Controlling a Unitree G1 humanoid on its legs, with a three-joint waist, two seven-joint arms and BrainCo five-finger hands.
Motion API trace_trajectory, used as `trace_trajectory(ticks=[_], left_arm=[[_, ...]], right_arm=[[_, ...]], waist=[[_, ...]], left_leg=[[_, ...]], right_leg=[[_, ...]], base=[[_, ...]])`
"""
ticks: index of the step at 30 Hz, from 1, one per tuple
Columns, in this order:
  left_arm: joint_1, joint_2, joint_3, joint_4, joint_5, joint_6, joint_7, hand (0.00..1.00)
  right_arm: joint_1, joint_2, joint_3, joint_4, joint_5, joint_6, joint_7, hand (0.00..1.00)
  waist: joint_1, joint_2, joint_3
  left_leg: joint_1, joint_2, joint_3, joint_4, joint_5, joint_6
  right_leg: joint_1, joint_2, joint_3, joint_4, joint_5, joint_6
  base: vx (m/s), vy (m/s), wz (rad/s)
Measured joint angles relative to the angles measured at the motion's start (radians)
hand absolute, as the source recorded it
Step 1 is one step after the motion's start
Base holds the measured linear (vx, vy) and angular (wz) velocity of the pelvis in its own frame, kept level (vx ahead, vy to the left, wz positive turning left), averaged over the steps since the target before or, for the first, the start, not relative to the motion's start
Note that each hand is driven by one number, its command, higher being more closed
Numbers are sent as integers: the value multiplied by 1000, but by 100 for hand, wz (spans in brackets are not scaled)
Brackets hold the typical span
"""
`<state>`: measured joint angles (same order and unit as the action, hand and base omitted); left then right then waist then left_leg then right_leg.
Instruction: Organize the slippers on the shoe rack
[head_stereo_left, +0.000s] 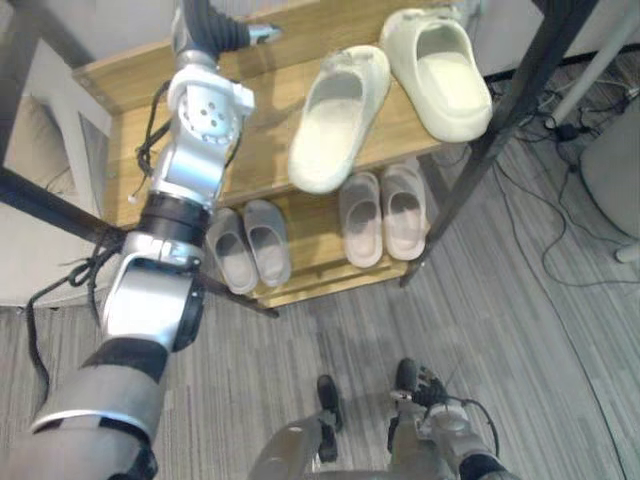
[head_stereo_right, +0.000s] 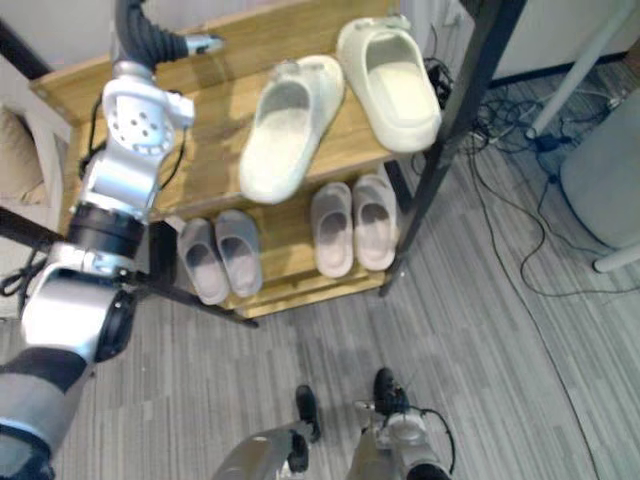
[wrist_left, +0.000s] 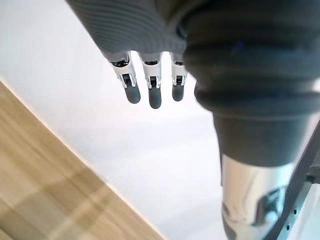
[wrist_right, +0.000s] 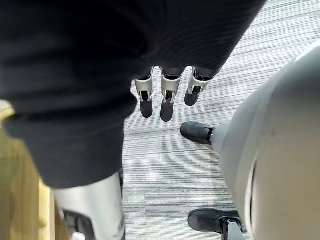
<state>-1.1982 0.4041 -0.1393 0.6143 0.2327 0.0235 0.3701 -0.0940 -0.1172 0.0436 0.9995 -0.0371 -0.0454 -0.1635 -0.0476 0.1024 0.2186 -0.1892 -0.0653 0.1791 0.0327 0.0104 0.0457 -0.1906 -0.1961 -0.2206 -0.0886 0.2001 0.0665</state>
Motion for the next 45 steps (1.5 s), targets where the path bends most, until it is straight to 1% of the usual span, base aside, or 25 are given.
trace_trajectory(ticks=[3, 5, 8, 11, 12, 13, 15, 16, 17, 18, 20, 22, 27, 28, 32, 39, 42, 45], left_arm=[[18, -16, 0, -7, -2, -9, 0, 0], [57, -35, 0, -53, -32, -17, -1, 0], [116, -53, 3, -118, -64, -22, -1, 0], [241, -108, 6, -217, -133, -36, -2, 0], [298, -145, 6, -258, -174, -48, -5, 0], [318, -157, 5, -273, -189, -51, -6, 0], [411, -204, 1, -341, -253, -66, -27, 0], [450, -224, -8, -369, -278, -69, -31, 0], [450, -224, -8, -369, -278, -69, -31, 0], [531, -249, -36, -414, -338, -92, -49, 0], [613, -257, -61, -448, -379, -107, -56, 0], [683, -271, -85, -467, -434, -111, -75, 0], [774, -282, -122, -467, -474, -123, -108, 0], [790, -285, -130, -467, -488, -123, -118, 0], [802, -304, -157, -468, -503, -128, -122, 0], [801, -311, -192, -463, -501, -133, -137, 0], [796, -313, -201, -453, -501, -144, -137, 0], [777, -315, -207, -433, -501, -146, -136, 0]], right_arm=[[4, 0, 0, 0, 0, 6, 0, 0], [12, 0, 0, 0, 0, 7, 0, 0], [12, 2, 0, 0, 0, 11, 0, 0], [21, 2, -1, 0, -1, 17, 0, 0], [28, 1, -1, 0, -1, 19, -1, 0], [30, 1, -1, 0, -1, 21, -1, 0], [35, 3, -1, 0, -1, 28, 0, 0], [38, 2, -2, 0, -2, 29, 0, 0], [38, 2, -2, 0, -2, 29, 0, 0], [42, 4, -2, 0, -2, 33, 0, 0], [46, 10, -2, -1, -2, 37, 0, 0], [46, 16, -2, -1, -2, 39, 0, 0], [43, 34, 0, 0, -4, 44, 0, 0], [42, 37, 1, 0, -4, 45, 0, 0], [42, 35, 2, 0, -4, 45, -4, 0], [43, 37, 17, 0, -4, 45, -9, 0], [43, 36, 17, 0, -4, 45, -12, 0], [43, 37, 18, 0, -4, 45, -12, 0]], waist=[[1, 1, -4], [3, 8, -21], [10, 9, -21], [18, 12, -25], [26, 17, -38], [29, 18, -41], [44, 24, -50], [46, 28, -54], [46, 28, -54], [49, 30, -56], [52, 30, -60], [55, 28, -79], [58, 26, -80], [58, 26, -80], [59, 21, -82], [57, -9, -86], [55, -10, -86], [54, -13, -87]], left_leg=[[18, 0, -11, -8, 4, -2], [20, -2, -26, -28, 18, -3], [24, -1, -34, -34, 26, -6], [55, 0, -45, -56, 31, -15], [56, 0, -54, -67, 32, -19], [56, 0, -56, -68, 33, -20], [57, 1, -63, -68, 35, -23], [59, 1, -72, -68, 37, -23], [59, 1, -72, -68, 37, -23], [86, 3, -85, -74, 37, -25], [122, 7, -90, -97, 42, -32], [121, 12, -101, -102, 45, -36], [128, 28, -110, -103, 44, -45], [129, 33, -110, -103, 43, -48], [139, 43, -115, -101, 38, -57], [139, 56, -132, -101, 37, -68], [139, 56, -131, -101, 36, -68], [139, 56, -130, -101, 36, -68]], right_leg=[[19, -1, -15, 0, -4, 4], [19, -1, -28, 0, -5, 4], [25, 0, -39, 0, -5, 4], [52, 1, -48, -1, -11, 6], [53, 1, -58, -1, -13, 6], [53, 1, -62, -1, -13, 6], [59, 1, -75, -1, -14, 6], [66, 1, -83, -1, -16, 8], [66, 1, -83, -1, -16, 8], [98, 3, -101, -8, -26, 11], [125, 8, -106, -8, -36, 10], [128, 13, -118, -8, -48, 6], [139, 28, -134, -9, -54, 9], [141, 33, -134, -9, -53, 9], [153, 44, -139, -9, -59, 8], [159, 58, -152, -9, -68, 2], [158, 57, -151, -9, -68, 2], [158, 57, -150, -9, -68, 2]], base=[[30, -13, 13], [46, -26, 17], [27, -21, 11], [28, -19, 10], [39, -19, 17], [35, -15, 14], [39, -17, 13], [35, -17, 15], [40, -20, 25], [34, -21, 16], [48, -39, 11], [43, -45, 12], [38, -46, 7], [48, -42, -3], [52, -35, 1], [30, -17, 4], [0, 0, 0], [0, 0, 0]])
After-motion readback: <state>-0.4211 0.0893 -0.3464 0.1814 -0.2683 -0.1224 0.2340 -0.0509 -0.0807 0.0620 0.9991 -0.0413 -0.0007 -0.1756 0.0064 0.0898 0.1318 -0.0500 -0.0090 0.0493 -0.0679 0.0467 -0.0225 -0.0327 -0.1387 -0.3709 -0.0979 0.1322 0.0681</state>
